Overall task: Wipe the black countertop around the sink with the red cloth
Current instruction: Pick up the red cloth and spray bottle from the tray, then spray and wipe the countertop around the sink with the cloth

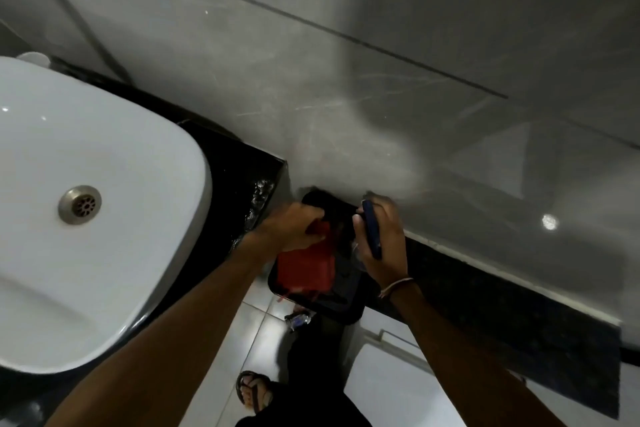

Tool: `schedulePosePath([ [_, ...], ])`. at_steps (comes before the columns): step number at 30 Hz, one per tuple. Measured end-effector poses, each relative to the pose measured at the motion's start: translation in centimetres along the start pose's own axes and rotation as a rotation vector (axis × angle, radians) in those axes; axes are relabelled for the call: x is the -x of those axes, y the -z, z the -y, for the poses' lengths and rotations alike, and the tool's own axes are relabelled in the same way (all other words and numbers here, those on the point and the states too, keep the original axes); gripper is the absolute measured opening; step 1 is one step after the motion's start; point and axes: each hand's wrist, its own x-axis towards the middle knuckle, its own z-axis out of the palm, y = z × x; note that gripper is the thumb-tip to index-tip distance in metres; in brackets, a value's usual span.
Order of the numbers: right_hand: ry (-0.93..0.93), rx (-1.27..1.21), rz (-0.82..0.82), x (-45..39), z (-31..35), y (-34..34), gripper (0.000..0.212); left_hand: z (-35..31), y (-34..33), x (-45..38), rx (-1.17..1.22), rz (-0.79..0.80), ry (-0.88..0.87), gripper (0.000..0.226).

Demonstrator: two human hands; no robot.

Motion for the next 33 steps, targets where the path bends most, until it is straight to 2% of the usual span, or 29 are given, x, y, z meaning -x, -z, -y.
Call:
schedulePosePath([
  [4, 0.082, -0.068, -0.07, 0.5, 1.9, 2.2, 0.03, -0.9, 1.8, 3.6, 0.578, -0.23, 0.081, 0.024],
  [8, 0.154, -0.131, -0.092, 0.5, 6.8, 3.2, 0.046, -0.5, 5.2, 6.8, 1.242, -0.556, 0.161, 0.011],
  [11, 0.209, -0.152, -0.051, 0.9, 9.3, 4.7, 0.045, -1.2, 8.0, 7.2, 1.502, -0.618, 0.166, 0.01],
  [14, 0.235, -0.101, 0.031, 3.6, 10.1, 6.3, 0.034, -3.1, 8.1, 8.7, 1.559, -0.551, 0.179, 0.019],
  [19, 0.253, -0.05, 0.09, 6.6, 13.1, 5.3, 0.036, -3.4, 10.0, 13.3, 1.504, -0.444, 0.171, 0.028],
  [23, 0.259, -0.016, 0.064, 7.8, 14.1, 5.0, 0.051, -4.7, 12.1, 15.7, 1.417, -0.435, 0.152, 0.033],
  [27, 0.255, 0.06, -0.042, 9.1, 13.7, 4.6, 0.044, -5.5, 12.9, 17.8, 1.386, -0.452, 0.161, 0.034],
  [33, 0.155, 0.084, -0.077, 10.4, 12.2, 3.8, 0.044, -5.4, 13.5, 19.3, 1.345, -0.448, 0.157, 0.026],
])
